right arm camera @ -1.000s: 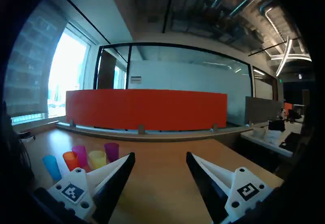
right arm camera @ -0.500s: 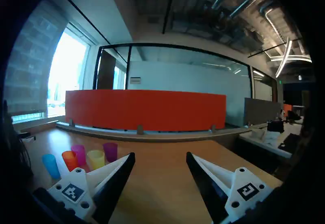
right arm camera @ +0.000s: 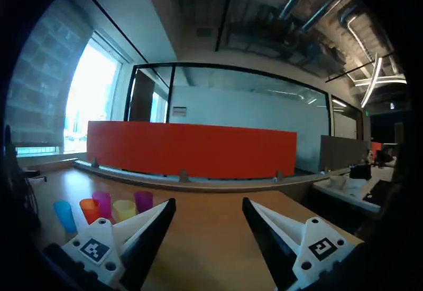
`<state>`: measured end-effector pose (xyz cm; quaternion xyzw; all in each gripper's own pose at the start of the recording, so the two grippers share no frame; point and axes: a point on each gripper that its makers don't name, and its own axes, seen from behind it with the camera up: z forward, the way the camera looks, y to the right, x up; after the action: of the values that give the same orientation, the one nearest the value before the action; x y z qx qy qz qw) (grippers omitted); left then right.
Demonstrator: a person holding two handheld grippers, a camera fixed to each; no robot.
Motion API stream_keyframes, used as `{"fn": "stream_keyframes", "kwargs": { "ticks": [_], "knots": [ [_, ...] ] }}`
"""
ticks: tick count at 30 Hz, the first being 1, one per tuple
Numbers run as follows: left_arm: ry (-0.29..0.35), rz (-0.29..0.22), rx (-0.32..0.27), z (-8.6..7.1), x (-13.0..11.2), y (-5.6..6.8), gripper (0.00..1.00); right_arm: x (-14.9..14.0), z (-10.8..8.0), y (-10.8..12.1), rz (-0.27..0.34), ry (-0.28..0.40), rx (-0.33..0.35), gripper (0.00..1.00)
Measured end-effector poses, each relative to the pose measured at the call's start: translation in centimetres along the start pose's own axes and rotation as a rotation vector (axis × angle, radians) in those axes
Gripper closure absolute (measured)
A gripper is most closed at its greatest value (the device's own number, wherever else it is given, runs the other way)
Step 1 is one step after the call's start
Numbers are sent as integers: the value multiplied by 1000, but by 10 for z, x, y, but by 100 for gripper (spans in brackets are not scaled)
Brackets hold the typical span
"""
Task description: Pour water
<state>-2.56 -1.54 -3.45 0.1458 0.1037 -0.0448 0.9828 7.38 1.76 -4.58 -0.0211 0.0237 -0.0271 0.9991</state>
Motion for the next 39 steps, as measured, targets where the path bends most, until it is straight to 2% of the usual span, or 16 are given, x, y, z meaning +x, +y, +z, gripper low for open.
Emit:
{"fn": "stream_keyframes", "kwargs": {
  "ticks": [8,14,23,30,39],
  "knots": [
    [0,0,0,0,-1,0,10,-11,12,10,12,30,0,3],
    [0,0,0,1,-1,0,10,-30,26,14,34,33,-7,2],
    [0,0,0,1,0,0,10,-50,35,5,68,21,22,2],
    [0,0,0,0,0,0,10,-57,37,-12,81,22,53,0],
    [0,0,0,0,0,0,10,-68,43,-9,85,6,16,1]
  ]
}}
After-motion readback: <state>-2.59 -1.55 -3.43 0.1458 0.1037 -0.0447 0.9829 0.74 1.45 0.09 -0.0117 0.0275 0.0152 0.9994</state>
